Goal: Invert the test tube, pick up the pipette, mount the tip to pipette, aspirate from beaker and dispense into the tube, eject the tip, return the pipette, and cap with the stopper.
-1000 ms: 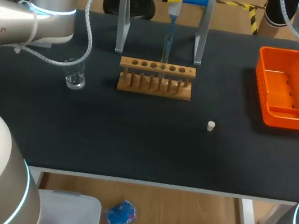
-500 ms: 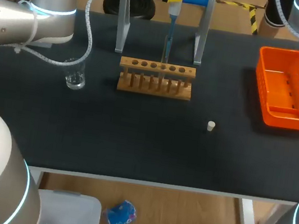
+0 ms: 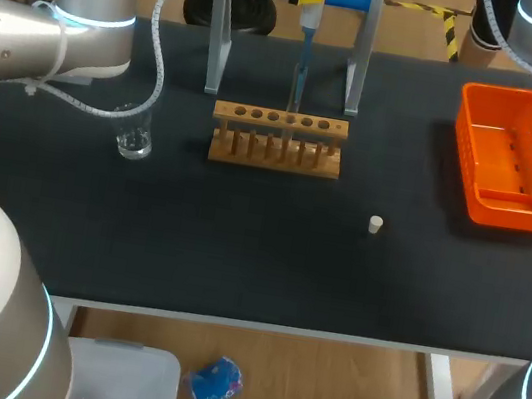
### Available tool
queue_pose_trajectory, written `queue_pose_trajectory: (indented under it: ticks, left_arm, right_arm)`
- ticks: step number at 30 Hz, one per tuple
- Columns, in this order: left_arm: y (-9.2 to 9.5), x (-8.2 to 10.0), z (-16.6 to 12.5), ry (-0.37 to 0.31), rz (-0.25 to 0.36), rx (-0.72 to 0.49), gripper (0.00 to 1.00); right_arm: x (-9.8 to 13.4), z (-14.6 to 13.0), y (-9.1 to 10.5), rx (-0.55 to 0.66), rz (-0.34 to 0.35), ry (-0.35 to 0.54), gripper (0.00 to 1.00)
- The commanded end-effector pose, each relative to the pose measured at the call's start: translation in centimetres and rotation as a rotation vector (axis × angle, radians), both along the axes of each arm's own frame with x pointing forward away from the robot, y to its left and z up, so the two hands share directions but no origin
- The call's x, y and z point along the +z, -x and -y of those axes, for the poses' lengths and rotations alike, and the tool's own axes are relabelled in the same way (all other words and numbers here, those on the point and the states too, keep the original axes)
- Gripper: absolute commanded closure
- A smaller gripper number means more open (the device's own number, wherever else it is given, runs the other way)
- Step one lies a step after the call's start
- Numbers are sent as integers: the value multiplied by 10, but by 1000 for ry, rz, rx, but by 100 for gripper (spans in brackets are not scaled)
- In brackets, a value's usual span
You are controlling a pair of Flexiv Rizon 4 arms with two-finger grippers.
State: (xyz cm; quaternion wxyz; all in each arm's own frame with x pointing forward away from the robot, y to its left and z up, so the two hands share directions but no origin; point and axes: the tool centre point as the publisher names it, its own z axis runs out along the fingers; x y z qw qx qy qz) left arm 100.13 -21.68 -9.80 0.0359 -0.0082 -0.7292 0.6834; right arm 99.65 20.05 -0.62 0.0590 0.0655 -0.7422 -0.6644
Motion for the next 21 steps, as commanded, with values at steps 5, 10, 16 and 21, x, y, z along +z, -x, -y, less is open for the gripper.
queue_pose_trajectory:
  ticks: [5, 10, 16, 21]
  left_arm:
    - [0, 1, 0, 1, 1, 3, 100]
    - [0, 1, 0, 1, 1, 3, 100]
    - [0, 1, 0, 1, 1, 3, 100]
    - [0, 1, 0, 1, 1, 3, 100]
  right_arm:
    - [-5, 1, -2, 6, -5, 0, 100]
    - [-8, 2, -2, 5, -12, -3, 100]
    - [-13, 2, -1, 7, -23, -4, 100]
    - [-18, 2, 0, 6, -33, 0, 100]
